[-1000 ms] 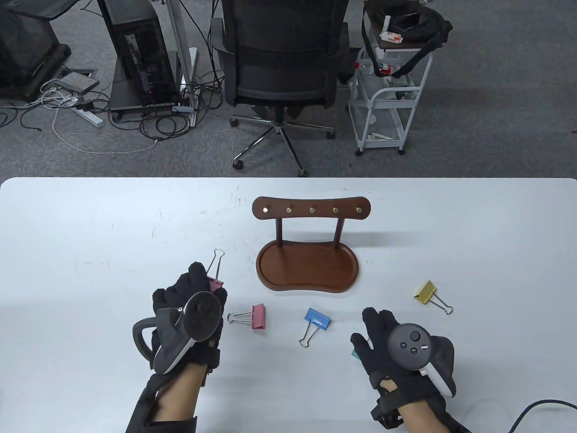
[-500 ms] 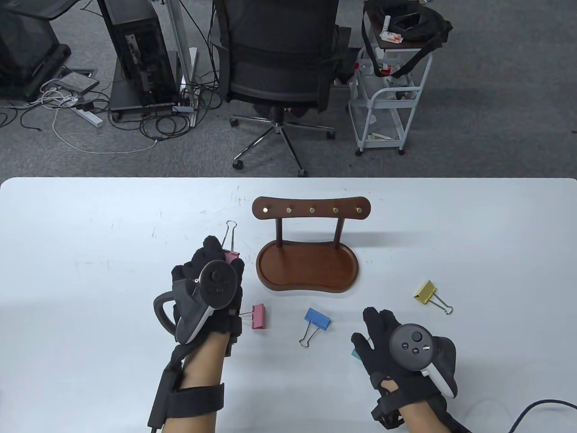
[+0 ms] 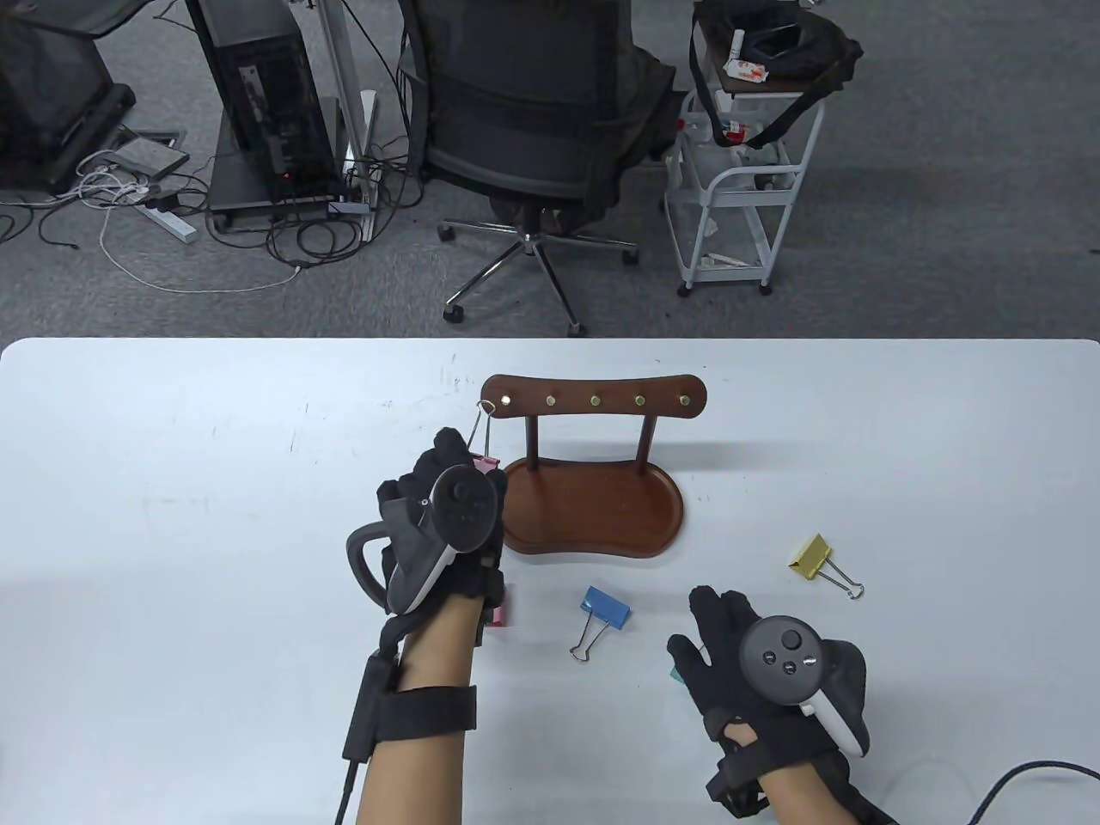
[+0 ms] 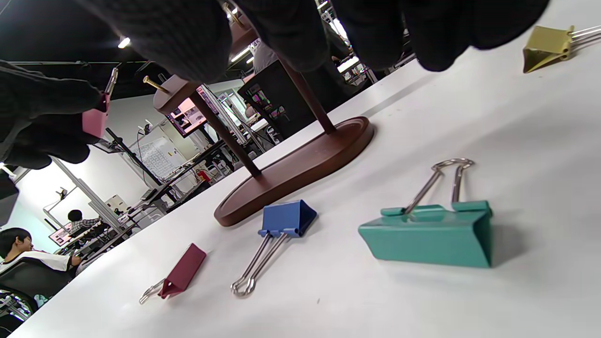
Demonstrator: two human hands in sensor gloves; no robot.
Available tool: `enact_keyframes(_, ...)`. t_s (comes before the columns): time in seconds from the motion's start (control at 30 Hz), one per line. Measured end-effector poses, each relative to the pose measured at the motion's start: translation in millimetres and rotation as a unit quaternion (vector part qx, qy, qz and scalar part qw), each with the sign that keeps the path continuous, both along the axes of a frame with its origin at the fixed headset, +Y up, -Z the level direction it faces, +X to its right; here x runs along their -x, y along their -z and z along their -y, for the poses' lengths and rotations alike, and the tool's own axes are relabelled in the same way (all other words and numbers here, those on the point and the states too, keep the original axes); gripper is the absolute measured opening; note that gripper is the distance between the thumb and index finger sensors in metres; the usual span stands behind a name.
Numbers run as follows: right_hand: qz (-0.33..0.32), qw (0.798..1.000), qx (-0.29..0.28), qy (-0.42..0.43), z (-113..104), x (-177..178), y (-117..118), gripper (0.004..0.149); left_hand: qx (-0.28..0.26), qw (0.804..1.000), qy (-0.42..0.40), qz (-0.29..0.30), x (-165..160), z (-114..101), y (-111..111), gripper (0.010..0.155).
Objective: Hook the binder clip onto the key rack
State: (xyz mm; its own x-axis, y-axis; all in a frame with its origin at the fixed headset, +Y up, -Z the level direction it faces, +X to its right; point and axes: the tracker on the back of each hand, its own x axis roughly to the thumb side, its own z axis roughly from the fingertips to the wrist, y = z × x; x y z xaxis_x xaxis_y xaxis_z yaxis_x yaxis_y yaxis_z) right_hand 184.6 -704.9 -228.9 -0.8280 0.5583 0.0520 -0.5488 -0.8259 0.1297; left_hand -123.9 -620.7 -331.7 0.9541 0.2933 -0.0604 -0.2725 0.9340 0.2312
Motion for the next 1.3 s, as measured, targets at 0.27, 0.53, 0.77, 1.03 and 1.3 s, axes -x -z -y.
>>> enact_keyframes(0.27, -0.004, 1.000, 0.002, -0.002, 0, 2, 1, 0.073, 0.006, 1.000, 0.004, 0.005, -10, 6, 7, 0.078)
enact_keyframes(0.53, -0.008, 1.000, 0.007, -0.003, 1, 5, 0, 0.074, 0.008, 1.000, 0.007, 0.005, -12, 6, 12, 0.078)
enact_keyframes(0.77, -0.007, 1.000, 0.008, -0.002, 2, 5, 0, 0.074, 0.012, 1.000, 0.009, 0.000, -17, 9, 18, 0.078)
enact_keyframes(1.03, -0.007, 1.000, 0.009, -0.002, 2, 5, 0, 0.074, 0.019, 1.000, 0.011, -0.003, -21, 16, 24, 0.079)
enact_keyframes(1.3, -0.005, 1.000, 0.009, -0.003, 2, 4, -1, 0.074, 0.033, 0.999, 0.014, -0.016, -24, 26, 36, 0.082)
